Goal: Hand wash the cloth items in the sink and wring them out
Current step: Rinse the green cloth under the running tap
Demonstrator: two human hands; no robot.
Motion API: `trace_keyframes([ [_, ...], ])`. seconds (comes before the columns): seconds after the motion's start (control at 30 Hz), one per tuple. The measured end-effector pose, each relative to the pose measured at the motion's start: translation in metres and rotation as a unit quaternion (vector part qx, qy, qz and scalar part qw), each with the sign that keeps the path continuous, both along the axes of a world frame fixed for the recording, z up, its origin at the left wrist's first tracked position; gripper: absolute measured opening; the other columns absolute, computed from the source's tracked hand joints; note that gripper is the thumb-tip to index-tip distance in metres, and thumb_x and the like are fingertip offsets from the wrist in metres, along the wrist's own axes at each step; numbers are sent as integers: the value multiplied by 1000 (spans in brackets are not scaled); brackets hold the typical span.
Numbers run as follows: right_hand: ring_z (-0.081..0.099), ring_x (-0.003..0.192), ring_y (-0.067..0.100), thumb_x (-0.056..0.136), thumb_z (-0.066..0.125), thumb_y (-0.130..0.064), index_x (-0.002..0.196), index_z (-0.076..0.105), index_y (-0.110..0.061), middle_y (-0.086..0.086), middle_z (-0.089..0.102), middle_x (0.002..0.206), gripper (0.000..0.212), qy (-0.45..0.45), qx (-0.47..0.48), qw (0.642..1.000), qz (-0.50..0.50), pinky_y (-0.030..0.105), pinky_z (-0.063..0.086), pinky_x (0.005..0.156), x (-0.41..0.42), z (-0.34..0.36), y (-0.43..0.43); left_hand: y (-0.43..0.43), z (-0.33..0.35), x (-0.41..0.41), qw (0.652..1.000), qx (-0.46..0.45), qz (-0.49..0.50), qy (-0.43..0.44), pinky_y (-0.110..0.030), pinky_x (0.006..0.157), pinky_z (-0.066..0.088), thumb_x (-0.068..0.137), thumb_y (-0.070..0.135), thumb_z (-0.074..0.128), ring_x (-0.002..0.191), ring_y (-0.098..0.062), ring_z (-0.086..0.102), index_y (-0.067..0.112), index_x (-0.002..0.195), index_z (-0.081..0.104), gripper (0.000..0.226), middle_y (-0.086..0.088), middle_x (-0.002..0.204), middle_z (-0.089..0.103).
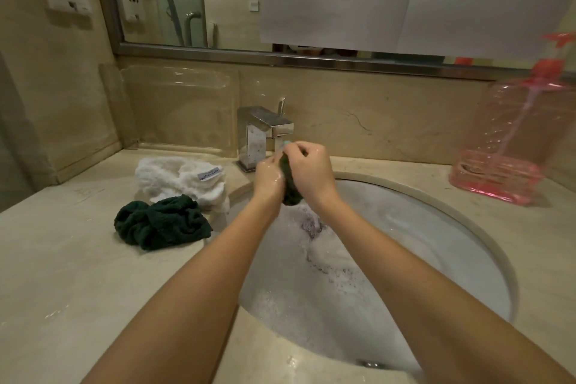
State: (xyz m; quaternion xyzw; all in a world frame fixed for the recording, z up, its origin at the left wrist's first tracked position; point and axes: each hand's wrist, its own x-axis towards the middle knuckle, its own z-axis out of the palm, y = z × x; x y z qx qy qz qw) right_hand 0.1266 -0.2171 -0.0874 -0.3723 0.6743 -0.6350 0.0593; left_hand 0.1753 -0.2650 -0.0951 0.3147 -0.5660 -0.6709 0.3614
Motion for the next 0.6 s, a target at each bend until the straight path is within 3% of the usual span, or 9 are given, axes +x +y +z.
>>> trace_keyframes([
  [0.07,42,61,19,93,50,-12,66,52,11,13,45,61,36,22,10,1000,7,31,34,58,2,-5,-3,3,-2,8,1000,2,-2,-13,-25,50,41,103,25,40,57,-18,52,15,75,61,36,-5,65,56],
  [0.2,46,62,20,102,42,-24,61,47,-12,4,49,63,43,-6,34,997,-65,32,37,62,-13,-12,1,16,4,17,999,-39,-22,-19,-32,69,52,104,34,40,76,-18,61,19,81,60,34,-5,81,63],
  [0.3,58,74,19,105,34,-37,84,57,-14,3,57,77,39,-51,106,989,-89,33,50,64,-24,-17,12,16,3,28,994,-67,-70,-47,-28,64,57,104,35,42,87,-17,64,18,93,58,26,-8,99,64],
  [0.4,57,68,15,105,32,-41,105,53,-15,4,57,84,33,-85,175,981,-4,23,46,47,-22,-21,28,10,0,48,991,-95,-60,-80,-23,58,58,102,30,49,82,-15,64,11,96,53,20,-9,94,63],
  [0.53,64,77,19,104,38,-36,98,53,-18,7,58,93,24,-61,156,980,107,31,58,59,-4,4,35,-2,21,83,993,-94,-41,-53,-30,70,59,98,26,56,86,-18,65,14,93,53,13,-9,98,62],
  [0.6,66,85,22,103,43,-32,98,54,-16,9,60,100,20,-47,128,980,148,35,61,68,8,16,33,-10,32,104,990,-130,-40,-40,-27,66,57,97,23,58,85,-18,65,16,97,53,9,-9,97,62],
])
